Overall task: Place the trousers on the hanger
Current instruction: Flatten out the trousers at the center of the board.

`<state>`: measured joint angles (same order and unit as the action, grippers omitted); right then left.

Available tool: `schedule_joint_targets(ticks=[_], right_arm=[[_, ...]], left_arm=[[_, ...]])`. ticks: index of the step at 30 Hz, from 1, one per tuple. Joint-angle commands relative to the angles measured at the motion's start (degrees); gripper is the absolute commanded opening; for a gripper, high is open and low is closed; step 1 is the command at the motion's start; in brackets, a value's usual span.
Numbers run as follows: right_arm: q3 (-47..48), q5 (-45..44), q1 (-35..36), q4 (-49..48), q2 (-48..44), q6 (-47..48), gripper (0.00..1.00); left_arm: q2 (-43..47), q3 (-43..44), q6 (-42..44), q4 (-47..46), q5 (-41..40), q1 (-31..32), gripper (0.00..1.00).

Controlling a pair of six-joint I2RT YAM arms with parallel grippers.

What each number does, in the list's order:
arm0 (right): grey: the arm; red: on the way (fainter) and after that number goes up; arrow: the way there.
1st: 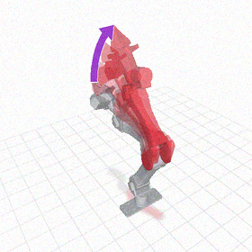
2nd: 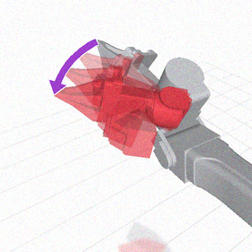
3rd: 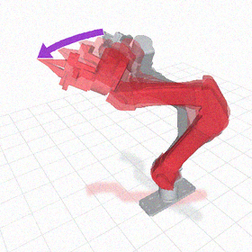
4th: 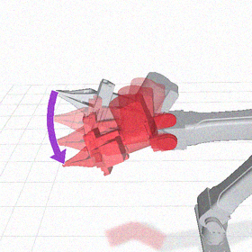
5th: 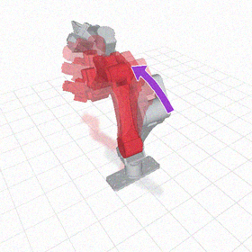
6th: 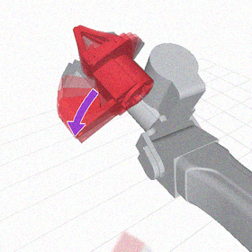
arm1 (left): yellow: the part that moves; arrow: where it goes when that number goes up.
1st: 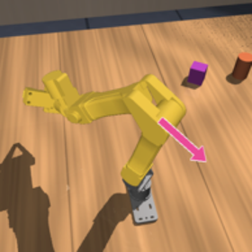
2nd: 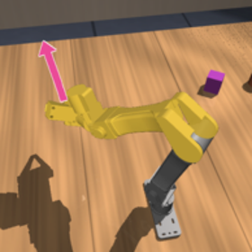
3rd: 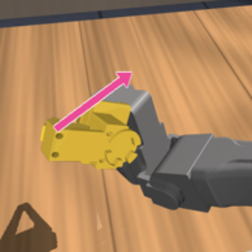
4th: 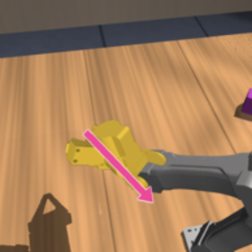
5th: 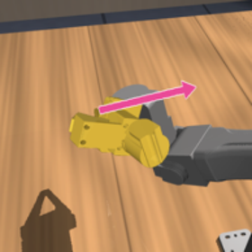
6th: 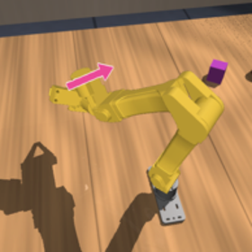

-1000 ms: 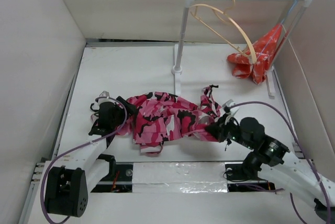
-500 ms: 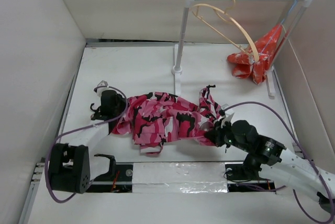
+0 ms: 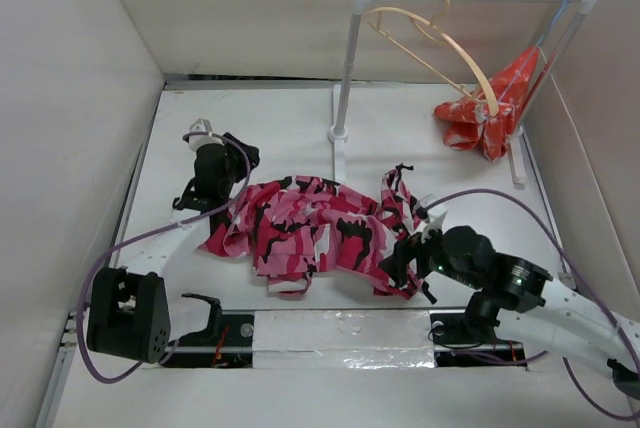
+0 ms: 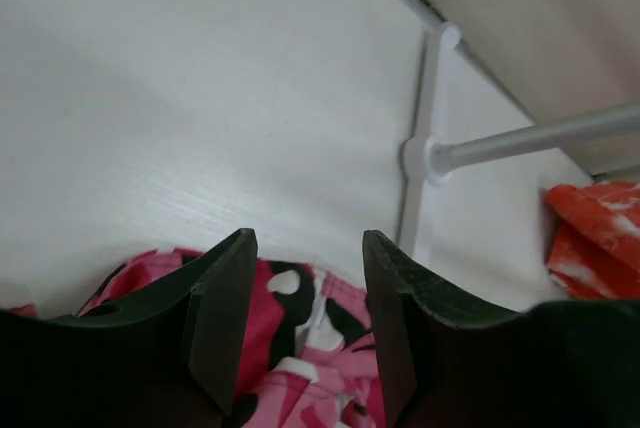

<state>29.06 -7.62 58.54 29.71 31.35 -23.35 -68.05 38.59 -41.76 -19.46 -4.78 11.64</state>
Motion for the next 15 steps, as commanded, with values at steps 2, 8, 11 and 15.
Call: schedule_joint_targets(ticks=[2, 8, 11, 15], right_arm=[[7.4, -10.4, -0.6, -4.8, -0.3, 5.1, 1.00], [10.5, -14.6, -10.7, -15.4, 15.2, 11.0, 0.11], [8.0, -5.5, -22.9, -26.7, 20.3, 13.1, 0.16], [10.4, 0.1, -31.6, -28.6, 30.1, 13.7, 0.89]], left_arm=[[-1.1, -5.5, 3.7, 2.7, -2.6, 0.1, 0.45], [-0.5, -8.6, 7.8, 5.2, -5.2, 0.1, 0.71], [-3.5, -8.9, 9.5, 4.1, -2.5, 0.7, 0.72], [-9.2, -7.8, 11.8, 3.9, 1.4, 2.6, 0.70]])
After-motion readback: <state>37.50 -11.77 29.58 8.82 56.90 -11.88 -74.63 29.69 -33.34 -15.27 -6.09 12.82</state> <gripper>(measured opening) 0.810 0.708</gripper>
